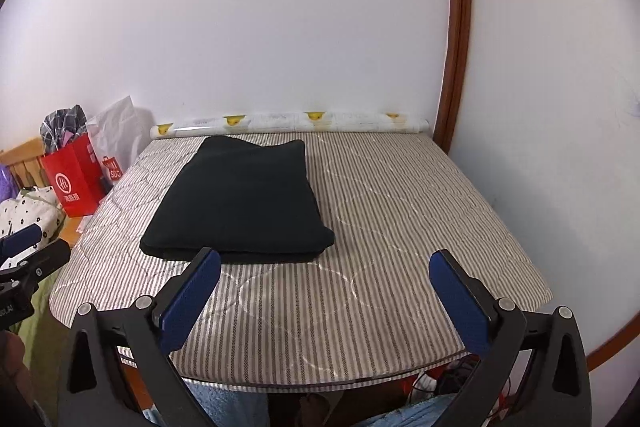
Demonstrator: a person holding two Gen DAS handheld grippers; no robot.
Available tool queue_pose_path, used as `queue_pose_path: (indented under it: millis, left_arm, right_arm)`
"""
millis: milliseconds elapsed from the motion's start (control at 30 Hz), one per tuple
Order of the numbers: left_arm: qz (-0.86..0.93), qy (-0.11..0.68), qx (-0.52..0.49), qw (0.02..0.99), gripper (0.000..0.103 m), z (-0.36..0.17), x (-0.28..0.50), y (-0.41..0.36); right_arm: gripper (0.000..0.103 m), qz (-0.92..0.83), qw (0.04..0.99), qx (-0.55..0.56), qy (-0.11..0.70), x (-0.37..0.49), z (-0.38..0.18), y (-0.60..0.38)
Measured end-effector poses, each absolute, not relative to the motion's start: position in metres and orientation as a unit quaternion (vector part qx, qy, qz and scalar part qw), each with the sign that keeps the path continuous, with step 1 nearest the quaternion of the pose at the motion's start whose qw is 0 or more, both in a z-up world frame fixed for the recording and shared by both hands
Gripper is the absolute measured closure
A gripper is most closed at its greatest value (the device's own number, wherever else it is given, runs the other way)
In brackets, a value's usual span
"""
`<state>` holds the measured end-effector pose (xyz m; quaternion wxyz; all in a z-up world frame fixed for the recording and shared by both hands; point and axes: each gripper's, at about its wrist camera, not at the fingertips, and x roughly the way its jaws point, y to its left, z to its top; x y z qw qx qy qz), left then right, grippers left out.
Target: Fold small clothes
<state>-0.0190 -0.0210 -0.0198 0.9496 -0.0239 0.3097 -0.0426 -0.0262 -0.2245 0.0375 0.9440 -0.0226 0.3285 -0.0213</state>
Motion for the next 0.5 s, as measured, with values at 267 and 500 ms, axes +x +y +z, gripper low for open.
queue_pose_path:
  millis: [267, 500]
  left_arm:
    - [-0.039, 0.311, -0.022, 0.949, 0.017, -0.0212, -0.0200, -0.0223]
    - [-0.039, 0.311, -0.022, 0.949, 0.017, -0.0200, -0.0208, -0.0224]
  right_arm:
    - [0.001, -0.027, 0.943, -0.025, 0.332, -0.0259, 0.0330, -0.2259]
    - [0.001, -0.028, 0.942, -0.025, 0.334, -0.0257, 0.0313, -0.2277]
